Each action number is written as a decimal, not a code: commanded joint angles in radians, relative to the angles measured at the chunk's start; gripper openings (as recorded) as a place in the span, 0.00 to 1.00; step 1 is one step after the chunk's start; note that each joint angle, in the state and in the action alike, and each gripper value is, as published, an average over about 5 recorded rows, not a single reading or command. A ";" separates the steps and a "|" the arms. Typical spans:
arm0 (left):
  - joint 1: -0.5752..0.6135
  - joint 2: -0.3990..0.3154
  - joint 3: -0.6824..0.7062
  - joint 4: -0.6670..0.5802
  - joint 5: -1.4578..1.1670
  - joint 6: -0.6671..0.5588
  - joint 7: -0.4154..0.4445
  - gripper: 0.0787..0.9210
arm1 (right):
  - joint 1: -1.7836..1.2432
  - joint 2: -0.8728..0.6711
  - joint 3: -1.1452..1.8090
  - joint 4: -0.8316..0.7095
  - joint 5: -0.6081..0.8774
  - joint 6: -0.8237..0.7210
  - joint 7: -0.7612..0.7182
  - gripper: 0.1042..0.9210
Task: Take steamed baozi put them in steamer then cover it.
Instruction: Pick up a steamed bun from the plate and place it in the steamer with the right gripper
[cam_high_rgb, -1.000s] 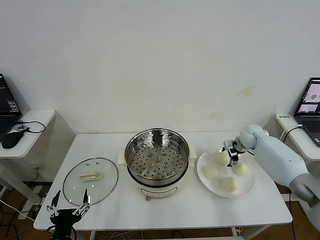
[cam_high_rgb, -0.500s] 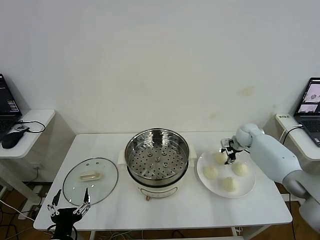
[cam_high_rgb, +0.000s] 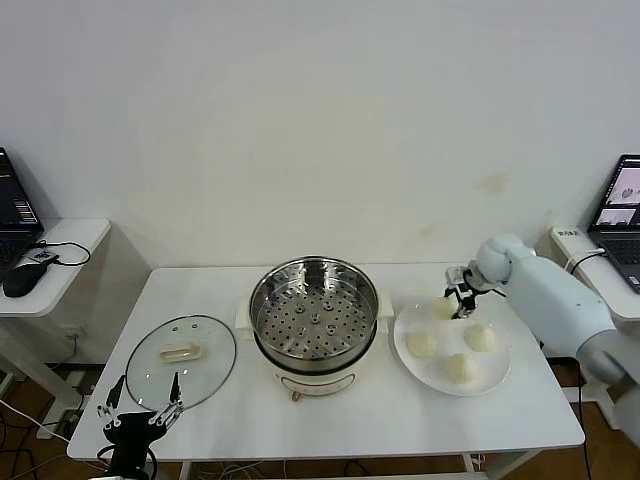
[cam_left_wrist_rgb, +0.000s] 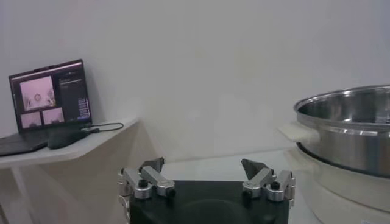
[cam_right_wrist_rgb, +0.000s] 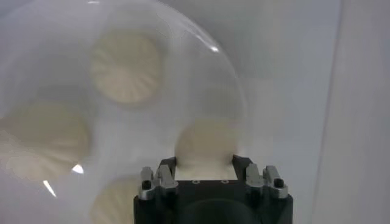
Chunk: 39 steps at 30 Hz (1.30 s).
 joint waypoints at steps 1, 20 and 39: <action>0.000 0.001 0.001 0.001 -0.001 0.000 0.000 0.88 | 0.132 -0.064 -0.085 0.135 0.132 -0.008 -0.006 0.60; -0.011 0.029 -0.001 -0.023 -0.014 0.000 0.004 0.88 | 0.551 0.125 -0.472 0.337 0.475 0.016 0.050 0.61; -0.022 0.032 -0.035 -0.021 -0.035 0.000 0.006 0.88 | 0.380 0.420 -0.569 0.158 0.163 0.324 0.181 0.61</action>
